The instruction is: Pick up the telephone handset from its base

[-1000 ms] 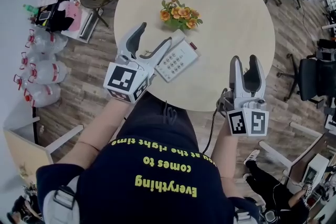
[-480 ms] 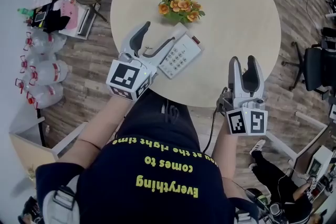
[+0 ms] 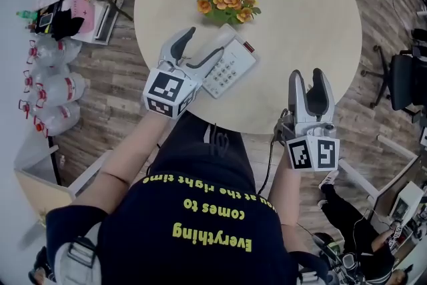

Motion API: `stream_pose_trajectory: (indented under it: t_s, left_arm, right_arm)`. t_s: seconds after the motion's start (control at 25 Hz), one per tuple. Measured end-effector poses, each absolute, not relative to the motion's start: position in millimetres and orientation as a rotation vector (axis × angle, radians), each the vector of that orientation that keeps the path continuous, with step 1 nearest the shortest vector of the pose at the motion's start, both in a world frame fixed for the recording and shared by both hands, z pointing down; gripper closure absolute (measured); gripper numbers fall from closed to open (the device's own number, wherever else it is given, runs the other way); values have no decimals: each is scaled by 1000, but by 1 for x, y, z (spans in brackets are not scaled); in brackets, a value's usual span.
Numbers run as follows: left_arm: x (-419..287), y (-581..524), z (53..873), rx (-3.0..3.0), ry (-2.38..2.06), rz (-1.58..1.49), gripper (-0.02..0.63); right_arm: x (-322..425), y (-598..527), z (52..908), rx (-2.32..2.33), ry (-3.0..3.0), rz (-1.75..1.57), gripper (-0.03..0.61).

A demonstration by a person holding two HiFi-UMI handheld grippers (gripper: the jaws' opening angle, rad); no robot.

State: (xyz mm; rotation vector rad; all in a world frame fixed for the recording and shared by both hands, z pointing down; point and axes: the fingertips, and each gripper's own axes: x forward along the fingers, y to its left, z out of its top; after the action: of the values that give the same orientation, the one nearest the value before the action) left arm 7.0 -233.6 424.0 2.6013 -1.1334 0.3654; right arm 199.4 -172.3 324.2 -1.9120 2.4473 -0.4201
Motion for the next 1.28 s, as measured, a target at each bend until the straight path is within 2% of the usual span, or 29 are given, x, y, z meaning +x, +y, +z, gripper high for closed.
stream_pose_trajectory:
  t_s: [0.6, 1.28]
  left_arm:
    - [26, -245, 527, 2492, -999, 639, 275]
    - [34, -239, 578, 2446, -888, 913, 275]
  right_arm:
    - [211, -175, 358, -1944, 2434, -528, 339]
    - [215, -174, 369, -1941, 2440, -574, 339]
